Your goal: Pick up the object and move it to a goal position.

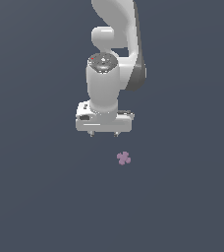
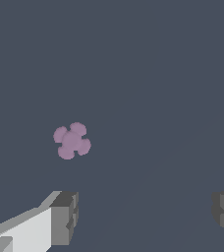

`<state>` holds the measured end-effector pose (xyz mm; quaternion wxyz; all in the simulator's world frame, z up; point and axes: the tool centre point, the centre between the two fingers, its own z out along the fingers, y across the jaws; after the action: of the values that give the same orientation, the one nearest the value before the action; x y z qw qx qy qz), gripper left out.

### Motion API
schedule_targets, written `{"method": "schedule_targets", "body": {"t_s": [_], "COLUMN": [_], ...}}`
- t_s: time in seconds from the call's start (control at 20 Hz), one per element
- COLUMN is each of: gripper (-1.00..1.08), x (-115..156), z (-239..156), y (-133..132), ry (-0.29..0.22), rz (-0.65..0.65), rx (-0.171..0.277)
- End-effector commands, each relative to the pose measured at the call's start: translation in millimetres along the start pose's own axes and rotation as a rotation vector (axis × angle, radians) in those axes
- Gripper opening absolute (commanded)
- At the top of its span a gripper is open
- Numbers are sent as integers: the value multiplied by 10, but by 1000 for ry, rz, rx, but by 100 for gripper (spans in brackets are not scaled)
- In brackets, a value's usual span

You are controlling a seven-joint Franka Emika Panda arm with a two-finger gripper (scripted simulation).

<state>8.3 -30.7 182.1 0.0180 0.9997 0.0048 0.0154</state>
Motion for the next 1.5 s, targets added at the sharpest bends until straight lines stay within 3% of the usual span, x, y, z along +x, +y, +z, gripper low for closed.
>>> {"method": "schedule_targets", "body": {"t_s": [0.0,0.45,0.8,1.45], "gripper": [100,100,100,100], "x": [0,-111,-86,133], "z": [0,136,183,849], "y": [0,-230,-256,-688], "ry": [0,-46,-44,-33], "rz": [0,7,-8,-202], "rx": [0,27,26,30]}}
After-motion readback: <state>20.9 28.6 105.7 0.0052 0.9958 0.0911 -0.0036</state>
